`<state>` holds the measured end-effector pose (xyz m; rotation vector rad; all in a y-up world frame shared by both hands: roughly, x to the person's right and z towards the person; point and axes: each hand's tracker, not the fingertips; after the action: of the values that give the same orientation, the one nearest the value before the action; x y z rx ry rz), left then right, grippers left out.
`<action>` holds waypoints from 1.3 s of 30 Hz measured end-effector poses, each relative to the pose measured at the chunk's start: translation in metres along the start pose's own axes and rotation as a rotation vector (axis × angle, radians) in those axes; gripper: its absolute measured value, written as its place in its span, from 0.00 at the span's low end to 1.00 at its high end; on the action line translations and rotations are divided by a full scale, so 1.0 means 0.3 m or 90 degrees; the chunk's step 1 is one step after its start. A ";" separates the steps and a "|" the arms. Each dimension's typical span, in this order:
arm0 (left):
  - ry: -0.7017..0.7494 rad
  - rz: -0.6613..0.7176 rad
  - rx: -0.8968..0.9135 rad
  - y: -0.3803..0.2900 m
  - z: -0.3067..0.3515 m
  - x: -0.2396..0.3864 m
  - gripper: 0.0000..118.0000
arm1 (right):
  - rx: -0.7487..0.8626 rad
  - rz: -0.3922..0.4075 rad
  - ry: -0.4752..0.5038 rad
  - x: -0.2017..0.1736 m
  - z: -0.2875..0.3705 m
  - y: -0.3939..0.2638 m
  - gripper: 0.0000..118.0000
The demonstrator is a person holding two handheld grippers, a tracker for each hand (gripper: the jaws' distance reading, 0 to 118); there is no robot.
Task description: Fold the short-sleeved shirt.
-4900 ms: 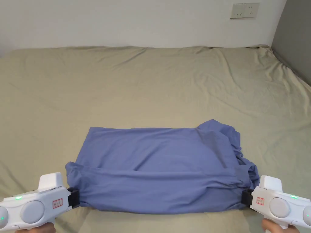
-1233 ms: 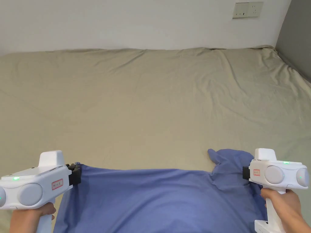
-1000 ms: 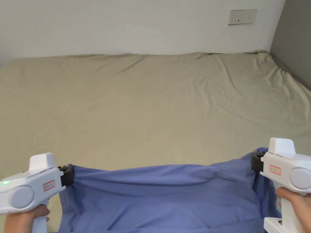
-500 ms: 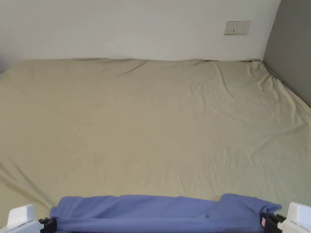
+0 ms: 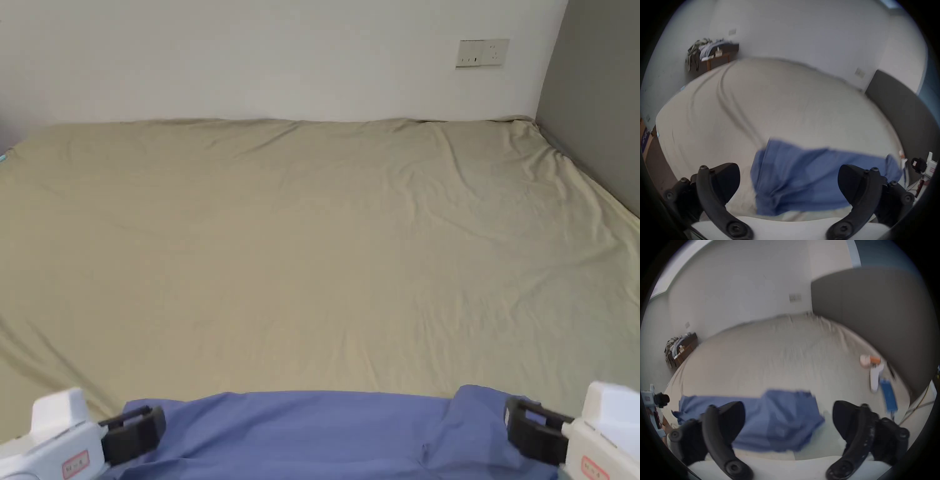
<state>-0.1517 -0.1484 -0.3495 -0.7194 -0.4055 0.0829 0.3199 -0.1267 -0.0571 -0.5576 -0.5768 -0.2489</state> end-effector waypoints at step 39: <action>-0.165 0.130 -0.051 0.123 0.011 -0.155 0.00 | 0.272 0.104 -0.031 -0.299 0.115 0.268 0.02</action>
<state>-0.1934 -0.1285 -0.3870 -0.8316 -0.5843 0.3560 0.2616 -0.0347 -0.1193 -0.1958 -0.6074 0.0454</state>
